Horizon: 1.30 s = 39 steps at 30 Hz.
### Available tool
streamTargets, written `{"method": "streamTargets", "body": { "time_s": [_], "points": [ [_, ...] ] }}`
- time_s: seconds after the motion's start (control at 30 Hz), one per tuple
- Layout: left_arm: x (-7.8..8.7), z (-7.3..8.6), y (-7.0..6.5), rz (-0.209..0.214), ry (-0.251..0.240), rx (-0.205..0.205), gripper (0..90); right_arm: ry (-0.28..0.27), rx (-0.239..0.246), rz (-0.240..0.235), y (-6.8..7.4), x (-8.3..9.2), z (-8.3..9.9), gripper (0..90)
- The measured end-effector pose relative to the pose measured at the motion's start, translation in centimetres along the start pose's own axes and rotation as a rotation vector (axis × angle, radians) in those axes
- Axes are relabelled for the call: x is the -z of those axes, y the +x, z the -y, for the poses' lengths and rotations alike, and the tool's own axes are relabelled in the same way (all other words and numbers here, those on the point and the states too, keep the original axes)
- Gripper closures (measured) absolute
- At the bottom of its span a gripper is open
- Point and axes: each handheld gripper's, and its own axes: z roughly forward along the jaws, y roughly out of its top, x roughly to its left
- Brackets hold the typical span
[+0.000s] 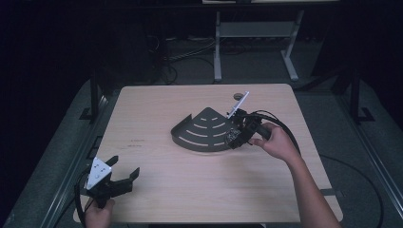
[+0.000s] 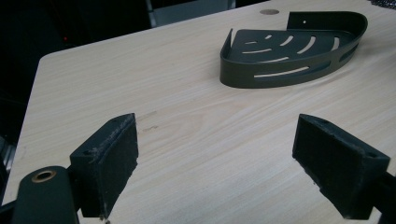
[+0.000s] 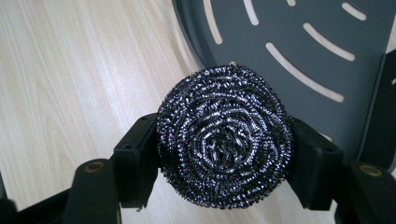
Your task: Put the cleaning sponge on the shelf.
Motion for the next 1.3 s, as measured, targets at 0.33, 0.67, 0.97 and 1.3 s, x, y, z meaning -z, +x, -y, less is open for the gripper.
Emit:
{"method": "streamTargets", "body": {
  "time_s": [0.33, 0.67, 0.97, 1.3],
  "points": [
    [0.0, -0.1, 0.0, 0.000, -0.002, -0.001, 13.8, -0.010, -0.003, -0.012, -0.5, -0.4, -1.3, 33.3],
    [0.0, 0.0, 0.0, 0.001, -0.003, 0.003, 13.8, -0.010, -0.006, -0.003, -1.0, -0.8, -2.5, 33.4],
    [0.1, 0.0, 0.1, 0.002, -0.004, 0.000, 13.7, -0.009, -0.017, -0.013, -1.6, -1.4, -3.5, 33.3],
    [0.0, -0.1, 0.0, 0.003, -0.003, -0.001, 13.7, 0.009, -0.045, -0.012, -2.6, -3.0, -4.2, 33.2]
  ]
}}
